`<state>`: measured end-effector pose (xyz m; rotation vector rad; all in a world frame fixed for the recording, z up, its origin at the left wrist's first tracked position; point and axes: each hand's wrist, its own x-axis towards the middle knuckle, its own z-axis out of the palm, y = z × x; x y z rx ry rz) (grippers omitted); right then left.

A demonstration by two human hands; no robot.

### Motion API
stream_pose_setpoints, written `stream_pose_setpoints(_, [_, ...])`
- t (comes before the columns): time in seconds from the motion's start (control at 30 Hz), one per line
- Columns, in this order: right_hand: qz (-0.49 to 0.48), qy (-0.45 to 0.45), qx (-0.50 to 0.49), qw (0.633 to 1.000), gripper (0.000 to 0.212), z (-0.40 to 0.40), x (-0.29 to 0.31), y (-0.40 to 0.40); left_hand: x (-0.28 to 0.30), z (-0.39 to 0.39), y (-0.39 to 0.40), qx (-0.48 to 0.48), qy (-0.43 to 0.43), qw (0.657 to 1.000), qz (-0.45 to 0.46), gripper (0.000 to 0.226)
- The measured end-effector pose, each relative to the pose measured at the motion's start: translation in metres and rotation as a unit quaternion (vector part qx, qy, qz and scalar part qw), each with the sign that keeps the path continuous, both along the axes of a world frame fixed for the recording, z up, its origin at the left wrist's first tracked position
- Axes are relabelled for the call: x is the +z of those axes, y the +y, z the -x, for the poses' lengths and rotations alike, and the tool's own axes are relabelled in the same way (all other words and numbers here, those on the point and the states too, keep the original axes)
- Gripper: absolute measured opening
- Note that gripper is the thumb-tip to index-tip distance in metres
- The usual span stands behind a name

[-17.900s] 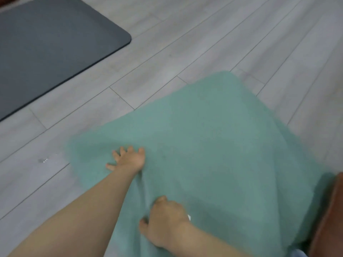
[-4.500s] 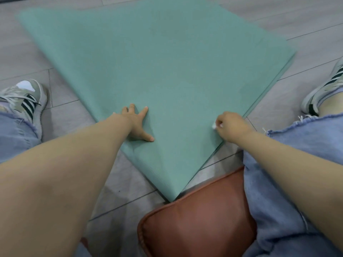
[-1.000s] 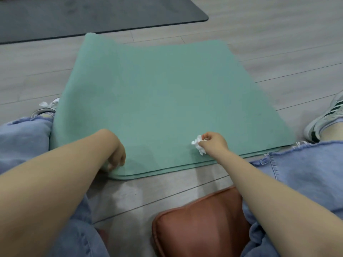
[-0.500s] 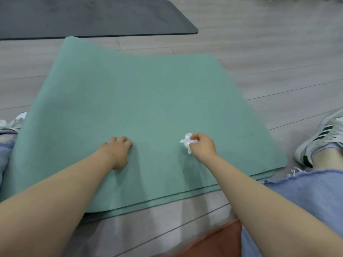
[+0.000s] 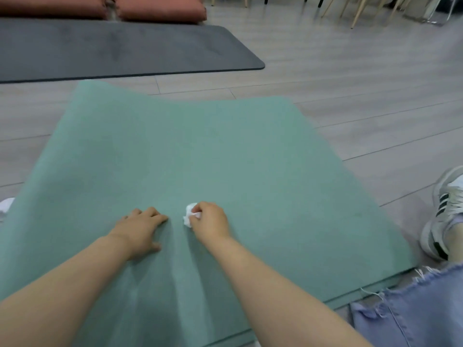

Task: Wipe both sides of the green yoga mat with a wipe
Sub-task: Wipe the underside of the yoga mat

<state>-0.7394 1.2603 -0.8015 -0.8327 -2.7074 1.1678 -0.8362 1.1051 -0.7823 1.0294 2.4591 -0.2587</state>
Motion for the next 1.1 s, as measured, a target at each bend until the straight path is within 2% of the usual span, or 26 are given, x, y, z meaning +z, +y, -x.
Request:
stream_pose_setpoints(0.13, [-0.074,-0.011,0.165,0.983,0.015,0.006,-0.004,-0.022,-0.009,0.004,-0.007,0.003,-0.01,0.999,-0.034,0.076])
stream_pose_setpoints(0.23, [-0.097,-0.015,0.175,0.98,0.015,-0.002,-0.007,0.011,-0.016,0.005,-0.012,0.007,-0.032,0.999,-0.033,0.08])
stream_pose_setpoints(0.33, [-0.095,-0.018,0.097,0.991,0.013,-0.023,-0.007,0.075,-0.022,0.004,-0.013,0.021,-0.037,0.999,-0.026,0.081])
stream_pose_setpoints(0.4, [-0.1,-0.044,-0.019,0.994,0.018,-0.053,-0.005,0.129,-0.021,0.002,-0.011,0.025,-0.037,0.999,-0.021,0.08])
stream_pose_setpoints(0.5, [-0.113,-0.101,-0.236,0.96,0.03,-0.098,-0.002,0.197,-0.02,-0.003,-0.007,0.03,-0.036,0.999,-0.016,0.078])
stream_pose_setpoints(0.57, [-0.104,-0.136,-0.3,0.939,0.029,-0.092,-0.005,0.197,-0.019,-0.004,-0.005,0.032,-0.036,0.999,-0.016,0.077])
stream_pose_setpoints(0.63, [-0.067,-0.1,-0.246,0.962,0.027,-0.059,-0.008,0.153,-0.019,-0.004,-0.004,0.037,-0.04,0.998,-0.022,0.077])
stream_pose_setpoints(0.73, [0.004,-0.012,-0.018,1.0,0.019,-0.009,-0.013,0.035,-0.023,-0.007,-0.004,0.045,-0.042,0.998,-0.032,0.078])
stream_pose_setpoints(0.8, [-0.001,-0.006,0.139,0.99,0.018,-0.001,-0.01,-0.034,-0.028,-0.009,-0.005,0.046,-0.039,0.997,-0.043,0.075])
stream_pose_setpoints(0.83, [-0.019,-0.005,0.183,0.983,0.021,-0.001,-0.011,-0.048,-0.029,-0.009,-0.006,0.046,-0.041,0.997,-0.05,0.074])
stream_pose_setpoints(0.9, [-0.034,0.008,0.203,0.979,0.025,-0.003,-0.012,-0.028,-0.03,-0.007,-0.007,0.037,-0.042,0.997,-0.053,0.076])
stream_pose_setpoints(0.97, [-0.014,-0.006,0.152,0.988,0.028,-0.019,-0.008,0.032,-0.028,-0.006,-0.007,0.025,-0.042,0.998,-0.04,0.076])
stream_pose_setpoints(1.03, [-0.025,-0.022,-0.01,0.999,0.029,-0.05,-0.008,0.112,-0.027,-0.006,-0.006,0.018,-0.036,0.998,-0.037,0.077])
stream_pose_setpoints(1.1, [-0.077,-0.078,-0.189,0.976,0.031,-0.095,-0.005,0.18,-0.024,-0.006,-0.003,0.011,-0.042,0.999,-0.032,0.08])
